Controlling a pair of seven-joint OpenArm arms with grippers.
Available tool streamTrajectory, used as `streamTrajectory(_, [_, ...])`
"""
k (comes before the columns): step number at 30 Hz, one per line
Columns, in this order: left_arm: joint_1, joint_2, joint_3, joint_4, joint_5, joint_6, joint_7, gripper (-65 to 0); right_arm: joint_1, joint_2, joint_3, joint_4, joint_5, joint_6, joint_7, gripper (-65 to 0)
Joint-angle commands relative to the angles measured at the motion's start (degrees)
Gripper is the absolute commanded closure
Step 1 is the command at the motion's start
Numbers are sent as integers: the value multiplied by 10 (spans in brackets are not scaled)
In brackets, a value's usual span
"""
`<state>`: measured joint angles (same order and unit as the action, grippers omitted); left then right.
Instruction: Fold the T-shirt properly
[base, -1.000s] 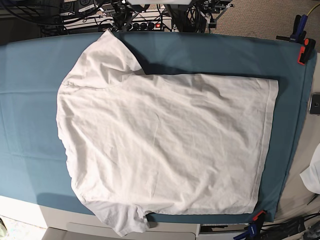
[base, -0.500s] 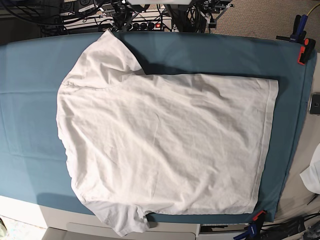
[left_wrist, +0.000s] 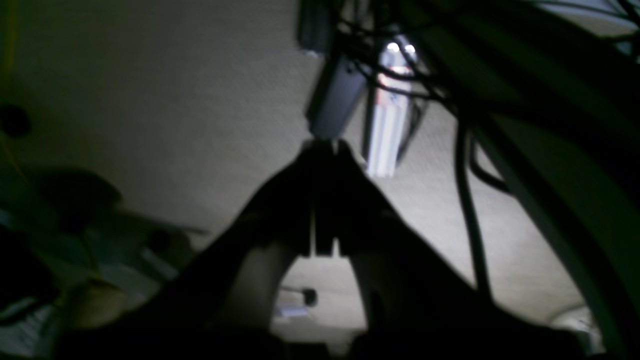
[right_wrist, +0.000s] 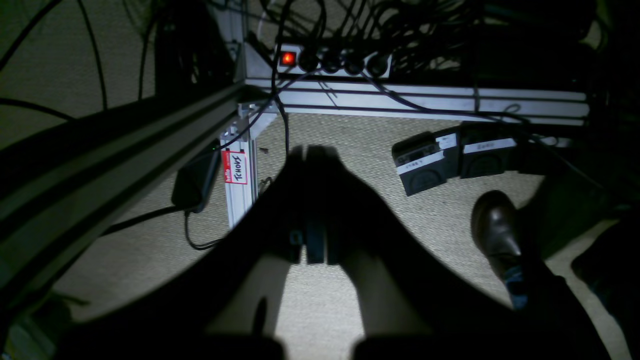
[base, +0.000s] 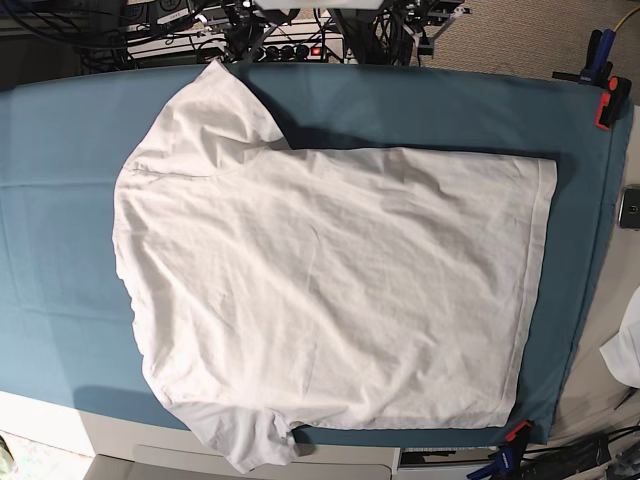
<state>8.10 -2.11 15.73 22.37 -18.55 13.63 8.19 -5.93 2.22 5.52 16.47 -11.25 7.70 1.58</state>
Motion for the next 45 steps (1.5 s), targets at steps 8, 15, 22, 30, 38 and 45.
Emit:
streamTrajectory(8, [130, -69, 1, 186, 14, 5, 51, -5, -118, 25, 2, 133, 3, -1, -8, 0])
streamTrajectory(15, [306, -159, 1, 442, 49, -1, 136, -5, -288, 81, 2, 333, 76, 4, -33, 0])
streamTrajectory(22, [569, -272, -60, 841, 59, -1, 145, -5, -523, 110, 110, 691, 206, 16, -43, 0])
streamTrajectory(30, [645, -283, -259, 1104, -43, -141, 212, -5, -546, 109, 322, 897, 498, 154, -199, 0])
streamTrajectory(38, [633, -282, -408, 1126, -188, -440, 226, -5, -415, 56, 499, 830, 898, 323, -407, 0])
streamTrajectory(45, [633, -282, -409, 1126, -134, -472, 203, -5, -344, 11, 452, 650, 962, 323, -452, 0])
